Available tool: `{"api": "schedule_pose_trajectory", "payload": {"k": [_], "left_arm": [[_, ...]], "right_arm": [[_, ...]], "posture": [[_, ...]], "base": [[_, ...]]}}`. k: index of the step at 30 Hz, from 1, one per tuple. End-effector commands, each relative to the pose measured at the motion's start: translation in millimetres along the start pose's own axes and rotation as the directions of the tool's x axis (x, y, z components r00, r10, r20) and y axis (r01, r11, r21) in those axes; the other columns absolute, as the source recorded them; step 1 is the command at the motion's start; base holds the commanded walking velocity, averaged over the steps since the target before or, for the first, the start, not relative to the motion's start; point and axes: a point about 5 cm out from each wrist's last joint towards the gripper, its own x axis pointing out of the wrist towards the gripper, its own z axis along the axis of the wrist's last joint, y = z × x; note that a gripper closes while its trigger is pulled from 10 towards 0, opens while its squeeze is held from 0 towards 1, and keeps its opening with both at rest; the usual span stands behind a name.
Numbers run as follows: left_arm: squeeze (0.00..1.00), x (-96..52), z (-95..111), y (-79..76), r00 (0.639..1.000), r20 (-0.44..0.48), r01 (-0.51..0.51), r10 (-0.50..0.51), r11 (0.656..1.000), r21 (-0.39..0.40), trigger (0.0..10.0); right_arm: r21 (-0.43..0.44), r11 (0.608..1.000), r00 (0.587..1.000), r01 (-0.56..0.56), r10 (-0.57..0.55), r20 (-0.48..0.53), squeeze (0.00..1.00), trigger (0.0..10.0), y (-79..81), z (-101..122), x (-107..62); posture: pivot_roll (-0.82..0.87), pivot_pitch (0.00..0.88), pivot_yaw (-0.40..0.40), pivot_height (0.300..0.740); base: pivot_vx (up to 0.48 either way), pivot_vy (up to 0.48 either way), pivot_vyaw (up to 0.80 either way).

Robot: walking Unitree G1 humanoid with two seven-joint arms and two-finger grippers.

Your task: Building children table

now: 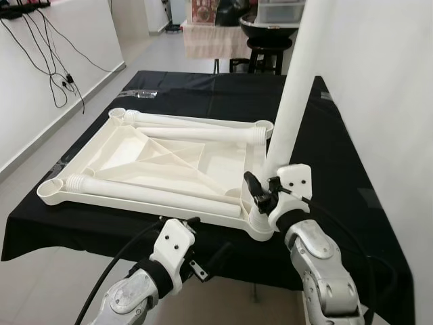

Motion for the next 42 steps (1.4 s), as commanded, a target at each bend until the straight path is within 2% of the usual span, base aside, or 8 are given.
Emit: {"api": "schedule_pose_trajectory", "payload": {"k": [1,3,8,12,14,26,29,42], "left_arm": [[0.00,0.1,-3,-1.2,1.000,-0.008,0.002,-0.002,1.000,0.005,10.0],[0.00,1.5,-4,-0.5,1.000,-0.008,-0.005,0.005,1.000,0.010,10.0],[0.00,5.0,-7,2.9,0.999,-0.008,-0.031,0.031,0.999,0.014,10.0],[0.00,7.5,-8,5.4,0.999,-0.006,-0.051,0.051,0.999,0.011,10.0],[0.00,9.9,-8,6.1,0.998,0.003,-0.055,0.055,0.998,0.012,10.0],[0.00,11.0,-4,-8.4,0.991,0.071,0.109,-0.110,0.994,0.011,10.0],[0.00,12.5,-6,-11.7,0.986,0.066,0.155,-0.154,0.988,-0.012,10.0],[0.00,0.3,-14,-15.7,0.994,0.051,0.102,-0.098,0.992,-0.068,7.8]], "right_arm": [[0.010,0.999,0.982,0.048,-0.045,-0.181,0.00,0.0,-9.4,-38,-3.1],[0.023,1.000,0.982,0.021,-0.017,-0.186,0.00,10.0,-2.1,-37,-0.1],[0.090,0.993,0.988,-0.082,0.093,-0.124,1.00,10.0,6.6,-23,-0.7],[0.123,0.941,0.948,-0.317,0.317,0.019,1.00,10.0,3.6,-2,6.4],[0.063,0.884,0.886,-0.463,0.461,0.055,0.00,10.0,-4.0,7,11.0],[0.008,0.683,0.682,-0.731,0.730,-0.029,0.00,10.0,-33.1,17,36.4],[0.076,0.630,0.630,-0.773,0.776,-0.034,0.00,0.2,-40.1,14,44.2],[0.145,0.830,0.834,-0.538,0.549,-0.048,0.00,0.0,-66.6,-8,48.4]], "posture": [[0.00,0.142,-0.023,0.740],[0.00,0.135,-0.022,0.740],[-0.01,0.120,-0.021,0.740],[-0.01,0.110,-0.021,0.740],[-0.01,0.094,-0.026,0.740],[0.01,0.045,-0.038,0.740],[0.01,0.032,-0.048,0.740],[0.00,0.010,-0.060,0.740]], "base": [[0.000,0.000,0.00],[0.000,0.000,0.00],[0.000,0.000,0.00],[0.000,0.000,0.00],[0.000,0.000,0.00],[0.000,0.000,0.00],[0.000,0.000,0.00],[0.000,0.000,0.00]]}}
